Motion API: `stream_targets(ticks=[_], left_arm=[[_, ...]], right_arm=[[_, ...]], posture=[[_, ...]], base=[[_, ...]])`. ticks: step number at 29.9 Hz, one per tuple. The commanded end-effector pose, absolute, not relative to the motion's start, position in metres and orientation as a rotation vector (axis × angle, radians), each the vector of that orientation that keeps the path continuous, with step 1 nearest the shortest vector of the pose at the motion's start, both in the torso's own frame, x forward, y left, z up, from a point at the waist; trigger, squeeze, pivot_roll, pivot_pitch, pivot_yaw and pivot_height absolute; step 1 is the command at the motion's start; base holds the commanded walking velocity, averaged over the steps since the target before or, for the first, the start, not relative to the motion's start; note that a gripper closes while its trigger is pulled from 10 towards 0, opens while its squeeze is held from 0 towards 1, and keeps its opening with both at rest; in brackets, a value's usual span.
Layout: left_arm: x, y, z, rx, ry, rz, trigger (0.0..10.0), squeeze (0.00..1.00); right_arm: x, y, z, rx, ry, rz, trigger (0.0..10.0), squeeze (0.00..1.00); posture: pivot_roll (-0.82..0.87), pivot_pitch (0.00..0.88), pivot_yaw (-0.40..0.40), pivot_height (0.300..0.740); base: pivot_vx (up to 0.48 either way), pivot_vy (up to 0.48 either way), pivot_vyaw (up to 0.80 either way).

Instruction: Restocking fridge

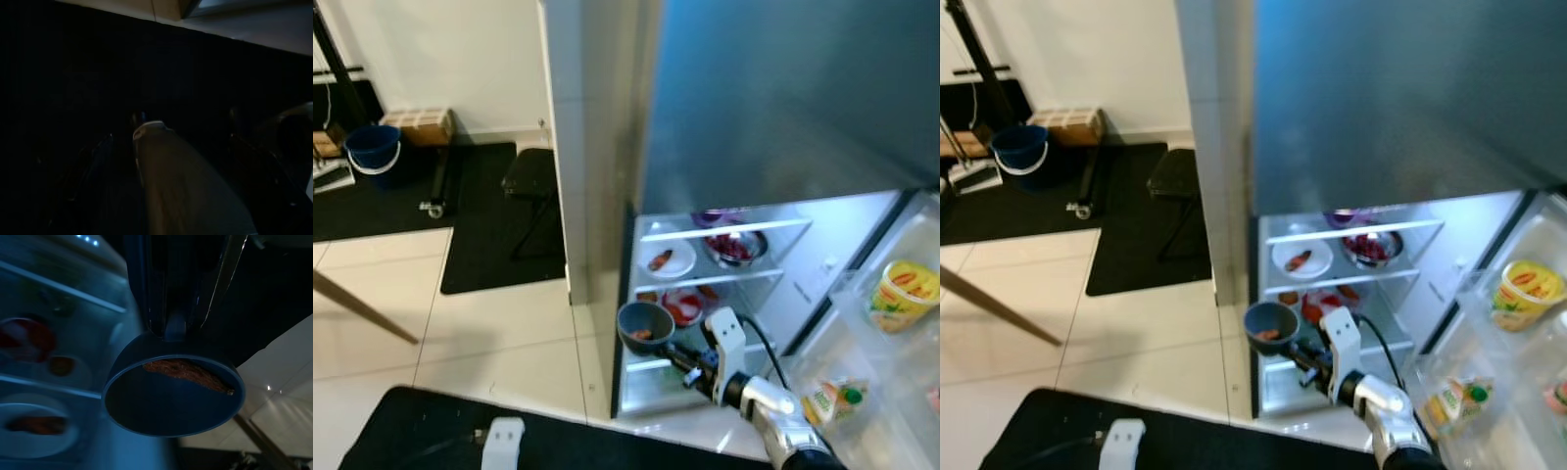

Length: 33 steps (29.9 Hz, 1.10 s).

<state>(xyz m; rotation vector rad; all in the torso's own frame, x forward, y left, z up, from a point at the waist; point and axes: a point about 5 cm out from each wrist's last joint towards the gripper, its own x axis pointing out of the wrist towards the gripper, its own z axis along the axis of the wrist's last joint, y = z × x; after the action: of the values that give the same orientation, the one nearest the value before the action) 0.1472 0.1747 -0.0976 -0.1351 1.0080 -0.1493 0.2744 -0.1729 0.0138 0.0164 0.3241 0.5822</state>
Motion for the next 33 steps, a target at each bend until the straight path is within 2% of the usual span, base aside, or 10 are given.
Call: stream_targets(ticks=[1,4,11,30,33], left_arm=[[0.145,0.176,-0.098,-0.129,1.019,-0.151,10.0,0.0],[0.145,0.176,-0.098,-0.129,1.019,-0.151,10.0,0.0],[0.147,0.176,-0.098,-0.137,1.012,-0.141,10.0,0.0],[0.152,0.174,-0.096,-0.125,1.007,-0.162,10.0,0.0],[0.153,0.173,-0.096,-0.117,1.007,-0.178,10.0,0.0]], right_arm=[[0.279,-0.178,0.019,-0.003,0.295,0.54,10.0,0.0],[0.282,-0.181,0.021,-0.007,0.282,0.501,10.0,0.0],[0.291,-0.184,0.03,-0.015,0.24,0.423,10.0,0.0],[0.299,-0.175,0.037,-0.027,0.211,0.429,10.0,0.0],[0.303,-0.171,0.041,-0.024,0.192,0.435,10.0,0.0]], posture=[[-0.11,0.0,0.036,0.74],[-0.11,0.0,0.036,0.74],[-0.11,0.0,0.041,0.74],[-0.11,0.0,0.038,0.74],[-0.11,0.0,0.039,0.74]], base=[[0.0,-0.386,0.0],[0.0,-0.306,0.0],[0.0,0.0,0.0],[0.0,0.0,0.0],[0.0,-0.434,0.0]])
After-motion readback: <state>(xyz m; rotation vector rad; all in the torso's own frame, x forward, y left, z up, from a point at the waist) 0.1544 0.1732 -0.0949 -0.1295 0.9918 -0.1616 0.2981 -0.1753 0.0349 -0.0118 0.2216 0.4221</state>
